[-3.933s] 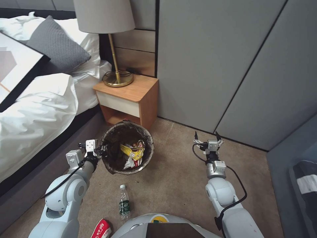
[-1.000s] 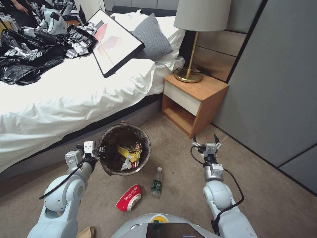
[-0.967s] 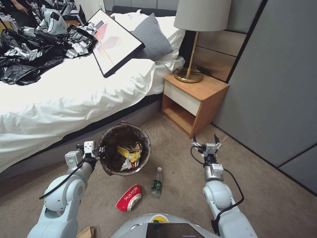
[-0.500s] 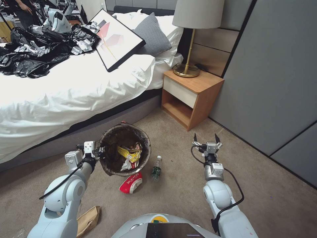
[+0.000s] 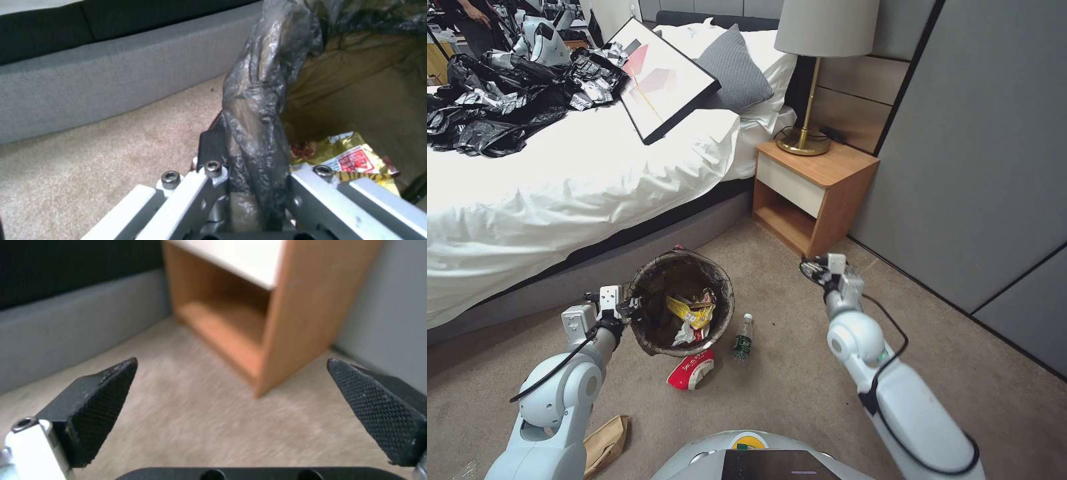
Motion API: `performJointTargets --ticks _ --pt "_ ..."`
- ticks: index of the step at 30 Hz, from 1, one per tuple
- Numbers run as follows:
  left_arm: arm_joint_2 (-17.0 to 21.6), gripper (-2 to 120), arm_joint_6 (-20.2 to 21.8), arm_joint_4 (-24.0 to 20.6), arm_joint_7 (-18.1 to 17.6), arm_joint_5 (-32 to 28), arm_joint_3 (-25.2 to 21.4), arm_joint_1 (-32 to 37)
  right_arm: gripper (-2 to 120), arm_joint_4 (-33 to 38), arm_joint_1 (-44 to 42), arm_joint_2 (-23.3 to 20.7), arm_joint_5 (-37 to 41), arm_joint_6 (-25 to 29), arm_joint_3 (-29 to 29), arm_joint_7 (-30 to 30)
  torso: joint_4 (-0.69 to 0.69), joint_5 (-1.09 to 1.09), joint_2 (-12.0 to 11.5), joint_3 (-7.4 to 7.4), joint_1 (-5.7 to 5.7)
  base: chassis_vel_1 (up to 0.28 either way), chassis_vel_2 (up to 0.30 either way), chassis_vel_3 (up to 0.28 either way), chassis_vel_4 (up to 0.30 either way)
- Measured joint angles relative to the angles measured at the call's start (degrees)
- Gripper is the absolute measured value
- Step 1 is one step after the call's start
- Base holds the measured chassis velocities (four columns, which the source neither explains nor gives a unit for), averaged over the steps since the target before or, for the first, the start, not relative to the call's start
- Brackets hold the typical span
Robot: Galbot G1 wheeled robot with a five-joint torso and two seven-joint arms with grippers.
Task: Pick up the trash bin, then pick up the garbage from the floor and place it into the trash bin.
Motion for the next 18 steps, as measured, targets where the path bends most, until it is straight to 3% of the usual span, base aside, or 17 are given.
performJointTargets --ticks 2,8,18 --pt "0.0 0 0.0 -0.2 0.0 0.0 -0.1 0.0 100 -1.8 5.3 -2.3 8.3 -3.7 -4.8 2.7 -0.01 0.0 0.0 0.0 0.0 0.0 0.0 0.0 0.0" --pt "0.0 0 -0.1 -0.2 -0.4 -0.3 -0.6 0.0 100 -5.1 12.5 -2.4 13.3 -5.2 -12.6 4.1 0.0 0.0 0.0 0.0 0.0 0.0 0.0 0.0 0.0" --pt "-0.1 0 -0.3 -0.2 -0.7 -0.7 -0.8 -0.3 100 -9.2 14.5 0.5 17.0 -6.4 -17.1 4.9 -0.01 0.0 0.0 -0.01 0.0 0.0 0.0 0.0 0.0"
